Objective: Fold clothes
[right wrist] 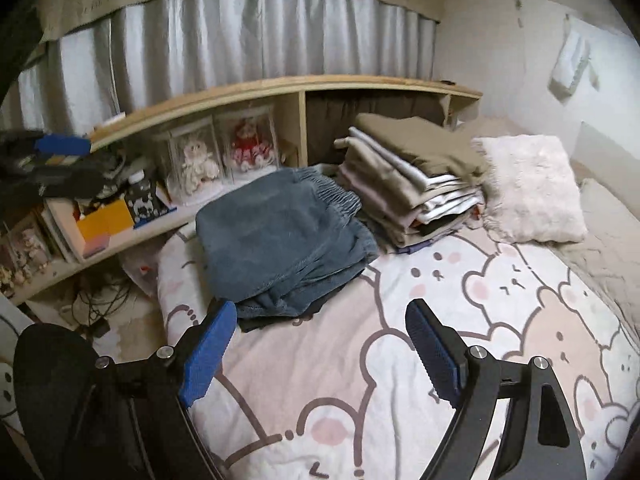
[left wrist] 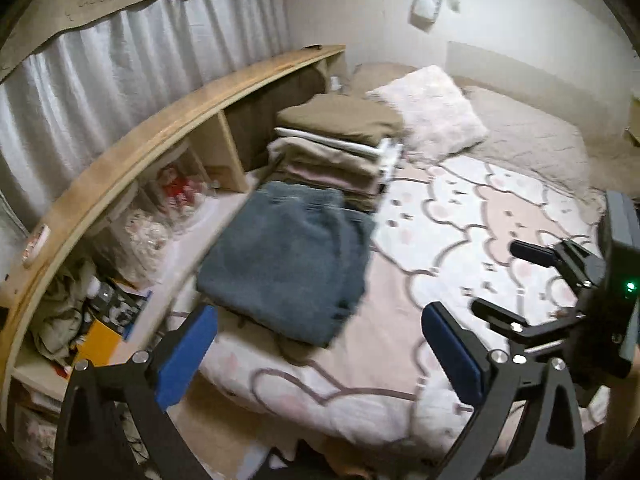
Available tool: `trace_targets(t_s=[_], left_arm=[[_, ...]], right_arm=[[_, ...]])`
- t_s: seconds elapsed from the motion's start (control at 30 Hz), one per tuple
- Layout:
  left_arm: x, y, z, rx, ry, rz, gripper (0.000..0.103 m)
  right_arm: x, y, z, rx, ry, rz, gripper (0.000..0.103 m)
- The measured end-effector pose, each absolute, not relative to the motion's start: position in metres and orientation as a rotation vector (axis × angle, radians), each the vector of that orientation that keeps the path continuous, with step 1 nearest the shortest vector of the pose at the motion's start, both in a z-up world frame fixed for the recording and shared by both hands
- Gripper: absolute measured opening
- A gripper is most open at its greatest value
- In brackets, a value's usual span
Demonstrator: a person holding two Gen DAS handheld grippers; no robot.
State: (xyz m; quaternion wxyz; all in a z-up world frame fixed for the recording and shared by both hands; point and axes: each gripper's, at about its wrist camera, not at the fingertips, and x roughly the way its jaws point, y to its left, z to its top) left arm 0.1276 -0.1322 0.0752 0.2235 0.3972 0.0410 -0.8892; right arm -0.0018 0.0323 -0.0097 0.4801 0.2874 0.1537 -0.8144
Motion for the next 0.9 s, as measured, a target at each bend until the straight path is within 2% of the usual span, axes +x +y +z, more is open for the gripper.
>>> trace_targets(t_s=[0.1, 0.33, 0.67, 0.77, 0.9], left_arm=[[0.128, -0.101, 0.078, 1.090, 0.119, -2.486, 0.102], [0.118, -0.052, 0.063, 1.135, 0.267, -2.529, 0.102], [0.105, -0.006, 0.040, 0.969, 0.247, -2.575, 0.102], [0.100, 0.003, 0.036, 0.909, 0.203, -2.590, 0.102], [0.095, 0.015, 0.034, 0.793, 0.107, -2.595, 0.102]], right_arm=[[0.001, 0.053, 0.000, 0.691, 0.347, -2.019, 0.086], [0.000, 0.113, 0.010, 0.693, 0.288, -2.119, 0.087], [0.006, 0.192, 0.025, 0.639, 0.155, -2.264, 0.087], [0.011, 0.215, 0.031, 0.596, 0.110, -2.313, 0.087], [0.018, 0.240, 0.043, 0.579, 0.149, -2.376, 0.087]])
